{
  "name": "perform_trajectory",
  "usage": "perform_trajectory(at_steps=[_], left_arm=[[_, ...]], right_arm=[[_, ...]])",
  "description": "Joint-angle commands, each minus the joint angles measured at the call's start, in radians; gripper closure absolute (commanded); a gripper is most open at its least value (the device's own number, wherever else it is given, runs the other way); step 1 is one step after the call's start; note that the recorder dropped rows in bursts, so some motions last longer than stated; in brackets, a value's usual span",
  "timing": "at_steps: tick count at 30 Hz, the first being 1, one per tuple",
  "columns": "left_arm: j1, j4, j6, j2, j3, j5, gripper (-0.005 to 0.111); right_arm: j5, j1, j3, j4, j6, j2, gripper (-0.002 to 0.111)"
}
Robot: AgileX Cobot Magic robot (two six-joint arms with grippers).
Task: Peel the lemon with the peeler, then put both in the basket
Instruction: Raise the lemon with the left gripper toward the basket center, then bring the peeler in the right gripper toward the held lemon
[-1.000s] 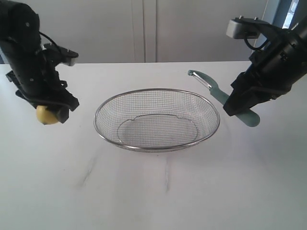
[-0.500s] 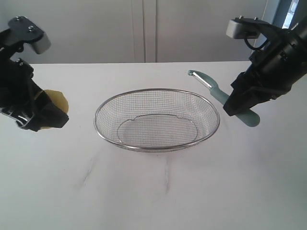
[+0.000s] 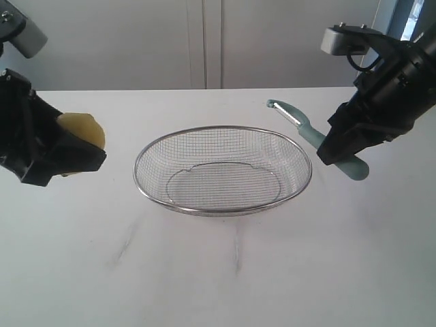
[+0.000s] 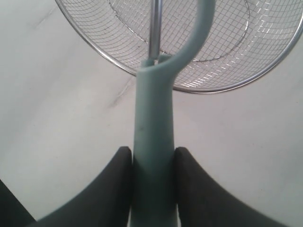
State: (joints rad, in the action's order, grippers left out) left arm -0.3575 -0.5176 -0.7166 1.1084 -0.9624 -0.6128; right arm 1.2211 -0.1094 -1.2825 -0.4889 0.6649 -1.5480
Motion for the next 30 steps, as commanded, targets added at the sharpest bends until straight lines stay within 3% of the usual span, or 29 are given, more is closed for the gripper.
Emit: perform_trajectory(at_steps=[1, 6, 9, 17, 30], left_arm=[[-0.003, -0.156, -0.175, -0.012, 0.019, -0.006, 0.106], [-0.005, -0.340, -0.525, -0.012, 0.057, -0.009, 0.106], [-0.005, -0.384, -0.631, -0.012, 0.065, -0.025, 0.106], [-0.005, -0.469, -0.679, -0.012, 0.065, -0.031, 0.106], [-0.005, -0.469, -0.696, -0.012, 0.065, -0.026, 0.106]], right_arm=[[0.000, 0.001, 0.004, -0.007, 0.010, 0.009, 0.108], [-0.013, 0.001, 0.004, -0.007, 0.010, 0.009, 0.108], [-0.038, 0.001, 0.004, -0.007, 0.010, 0.009, 0.108], [-0.084, 0.001, 0.004, -0.043, -0.013, 0.009, 0.108], [-0.063, 0.001, 0.004, -0.189, -0.015, 0.009, 0.108]])
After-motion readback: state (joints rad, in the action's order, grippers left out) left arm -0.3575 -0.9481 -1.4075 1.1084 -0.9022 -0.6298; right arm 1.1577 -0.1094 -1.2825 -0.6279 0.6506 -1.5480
